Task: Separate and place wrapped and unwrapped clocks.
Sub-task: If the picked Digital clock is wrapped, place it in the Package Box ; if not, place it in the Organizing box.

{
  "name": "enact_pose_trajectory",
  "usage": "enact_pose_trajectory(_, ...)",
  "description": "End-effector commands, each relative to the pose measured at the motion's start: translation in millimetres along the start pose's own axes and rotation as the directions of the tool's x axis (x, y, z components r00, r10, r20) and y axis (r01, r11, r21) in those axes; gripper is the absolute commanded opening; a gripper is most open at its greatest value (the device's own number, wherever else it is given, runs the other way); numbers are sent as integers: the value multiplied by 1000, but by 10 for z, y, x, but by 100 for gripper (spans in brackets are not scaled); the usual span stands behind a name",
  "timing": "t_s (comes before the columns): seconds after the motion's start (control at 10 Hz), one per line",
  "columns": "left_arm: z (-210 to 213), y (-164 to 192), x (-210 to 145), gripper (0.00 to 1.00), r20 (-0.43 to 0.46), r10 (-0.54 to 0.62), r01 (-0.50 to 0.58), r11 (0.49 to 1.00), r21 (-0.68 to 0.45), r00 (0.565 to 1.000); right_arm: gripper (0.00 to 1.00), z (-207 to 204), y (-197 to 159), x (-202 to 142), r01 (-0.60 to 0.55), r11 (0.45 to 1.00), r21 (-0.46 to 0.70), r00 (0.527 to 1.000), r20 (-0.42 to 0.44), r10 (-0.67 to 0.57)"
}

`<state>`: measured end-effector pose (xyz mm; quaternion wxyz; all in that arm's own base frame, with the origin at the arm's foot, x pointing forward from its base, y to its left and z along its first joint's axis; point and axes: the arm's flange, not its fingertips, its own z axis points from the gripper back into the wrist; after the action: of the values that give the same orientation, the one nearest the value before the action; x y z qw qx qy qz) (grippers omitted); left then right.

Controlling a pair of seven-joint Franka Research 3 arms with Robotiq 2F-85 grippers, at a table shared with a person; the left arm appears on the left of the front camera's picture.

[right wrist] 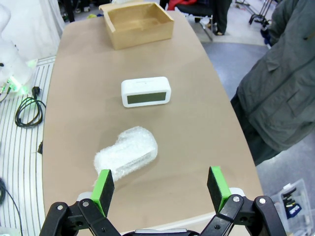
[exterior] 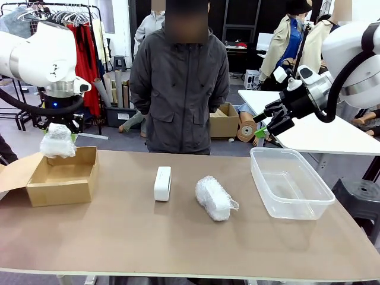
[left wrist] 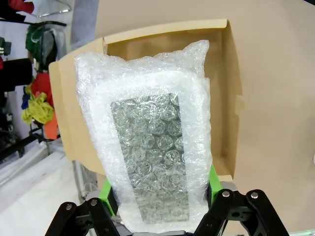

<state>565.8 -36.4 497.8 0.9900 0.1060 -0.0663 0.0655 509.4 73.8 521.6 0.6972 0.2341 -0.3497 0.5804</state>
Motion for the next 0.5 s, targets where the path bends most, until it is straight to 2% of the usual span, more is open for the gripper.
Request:
enact_pose_trajectory(0.0,3,-7,1,0,2,-1,1,1000,-1,1000,100,9,2,13,-2,1000,3,1000,12,2)
enact_pose_trajectory(0.2,-407,51,-26,0,-60,-39,39,999,3,997,100,9,2,13,-2,1000,3,1000,12,2)
enact_pose_trajectory(0.4,-610,176,-117,0,-65,16,-16,1000,7,998,100,9,2,13,-2,1000,3,1000,12,2)
